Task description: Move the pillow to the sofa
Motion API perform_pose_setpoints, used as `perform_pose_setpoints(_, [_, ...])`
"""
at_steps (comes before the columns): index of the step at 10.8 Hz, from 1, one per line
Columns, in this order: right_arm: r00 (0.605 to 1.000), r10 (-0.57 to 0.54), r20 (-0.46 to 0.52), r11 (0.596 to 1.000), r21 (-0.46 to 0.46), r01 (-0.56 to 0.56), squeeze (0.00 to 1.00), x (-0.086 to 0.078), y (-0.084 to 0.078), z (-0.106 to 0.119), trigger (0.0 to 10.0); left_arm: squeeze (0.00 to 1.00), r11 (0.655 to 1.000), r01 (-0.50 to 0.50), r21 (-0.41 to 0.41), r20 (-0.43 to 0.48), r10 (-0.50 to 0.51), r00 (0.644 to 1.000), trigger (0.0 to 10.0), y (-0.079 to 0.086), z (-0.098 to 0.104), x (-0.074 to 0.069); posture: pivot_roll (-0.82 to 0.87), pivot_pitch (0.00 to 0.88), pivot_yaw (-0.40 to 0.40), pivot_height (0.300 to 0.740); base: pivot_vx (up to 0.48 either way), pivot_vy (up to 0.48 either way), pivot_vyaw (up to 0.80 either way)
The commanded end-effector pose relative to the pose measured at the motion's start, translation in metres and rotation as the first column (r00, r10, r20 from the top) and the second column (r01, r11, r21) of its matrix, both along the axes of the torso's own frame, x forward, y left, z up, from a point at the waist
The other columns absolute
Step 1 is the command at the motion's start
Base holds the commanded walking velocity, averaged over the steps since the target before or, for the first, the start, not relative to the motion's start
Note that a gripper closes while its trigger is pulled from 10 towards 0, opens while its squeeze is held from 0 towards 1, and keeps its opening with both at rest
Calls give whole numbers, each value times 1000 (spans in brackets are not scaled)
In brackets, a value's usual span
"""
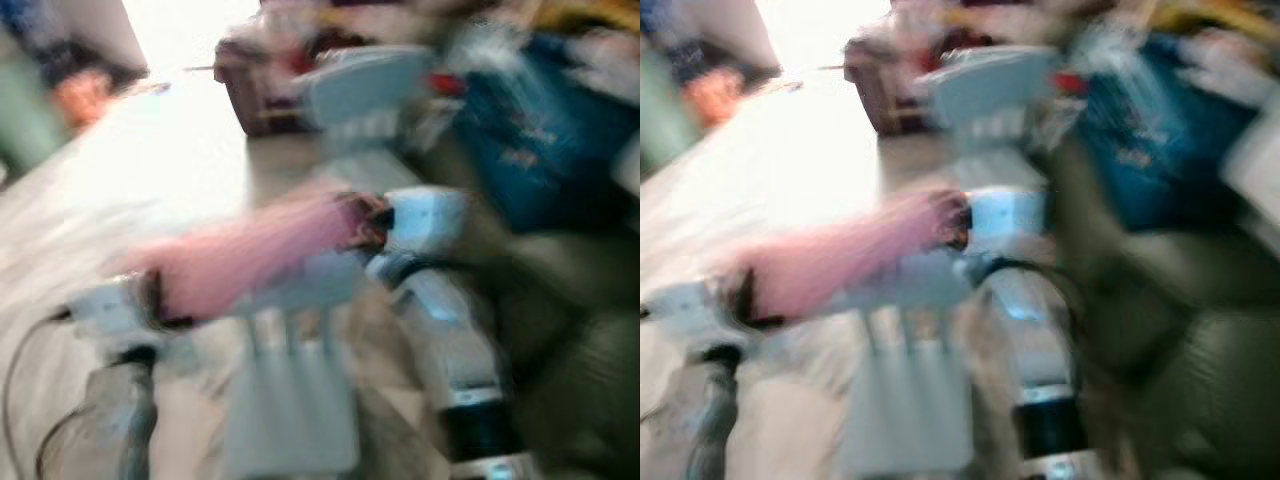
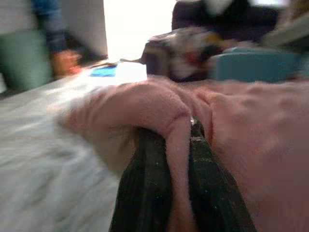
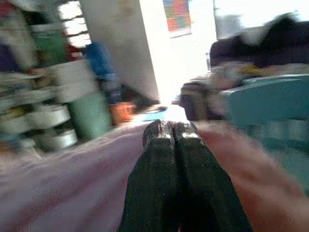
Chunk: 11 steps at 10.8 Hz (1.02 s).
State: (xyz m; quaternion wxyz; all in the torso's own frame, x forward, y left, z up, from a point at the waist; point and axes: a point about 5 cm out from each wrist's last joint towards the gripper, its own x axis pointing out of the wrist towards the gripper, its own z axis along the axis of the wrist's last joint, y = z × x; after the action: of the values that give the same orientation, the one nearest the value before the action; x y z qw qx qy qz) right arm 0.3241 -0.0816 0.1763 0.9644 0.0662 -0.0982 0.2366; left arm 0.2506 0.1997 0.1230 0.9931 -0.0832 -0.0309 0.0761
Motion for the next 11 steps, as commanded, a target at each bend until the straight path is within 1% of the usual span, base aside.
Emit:
perform_pose_setpoints(1, [996, -87, 3, 996, 17, 87, 0, 1, -24, -1, 0, 0, 998, 61, -6, 14, -61, 998, 0, -15, 3, 4, -212, 0, 79, 740, 0, 0, 0])
perform_pose_setpoints(3, [996, -88, 5, 996, 17, 88, 0, 2, -24, -1, 0, 0, 998, 57, -7, -4, -57, 998, 0, -15, 1, 5, -214, 0, 77, 740, 0, 0, 0])
perform_pose_setpoints(4, [996, -87, 6, 996, 16, 87, 0, 2, -24, -1, 0, 0, 998, 60, -9, -18, -60, 998, 1608, -15, 0, 5, -214, 0, 77, 740, 0, 0, 0])
perform_pose_setpoints(5, [996, -87, 6, 996, 14, 86, 0, 2, -25, -1, 0, 0, 998, 59, 0, -46, -59, 997, 10000, -15, -3, 6, -213, 0, 75, 740, 0, 0, 0])
perform_pose_setpoints(6, [996, -86, 7, 996, 15, 86, 0, 2, -25, -1, 0, 0, 999, 43, 16, -58, -42, 997, 10000, -14, -4, 6, -213, 0, 75, 740, 0, 0, 0])
perform_pose_setpoints(7, [996, -87, 7, 996, 17, 87, 0, 2, -25, -1, 0, 0, 999, 48, -3, -73, -48, 996, 10000, -13, -5, 7, -211, 0, 75, 740, 0, 0, 0])
perform_pose_setpoints(8, [996, -88, 4, 996, 15, 88, 0, 2, -26, -1, 0, 0, 999, 45, 3, -85, -44, 995, 10000, -13, -5, 7, -210, 0, 76, 740, 0, 0, 0])
perform_pose_setpoints(9, [995, -95, 1, 995, -3, 95, 0, 2, -26, -3, 0, 0, 999, 35, -16, -111, -37, 993, 10000, -13, -6, 7, -210, 0, 73, 740, 0, 0, 0])
perform_pose_setpoints(10, [995, -101, 2, 995, -23, 101, 0, 2, -26, -3, 10000, 0, 999, 17, -29, -139, -21, 990, 10000, -10, -8, 7, -210, 0, 71, 740, 0, 0, 0])
perform_pose_setpoints(11, [995, -98, -3, 995, -20, 98, 0, 2, -25, -3, 10000, 0, 999, 19, -31, -141, -23, 990, 10000, -9, -8, 6, -209, 0, 69, 740, 0, 0, 0])
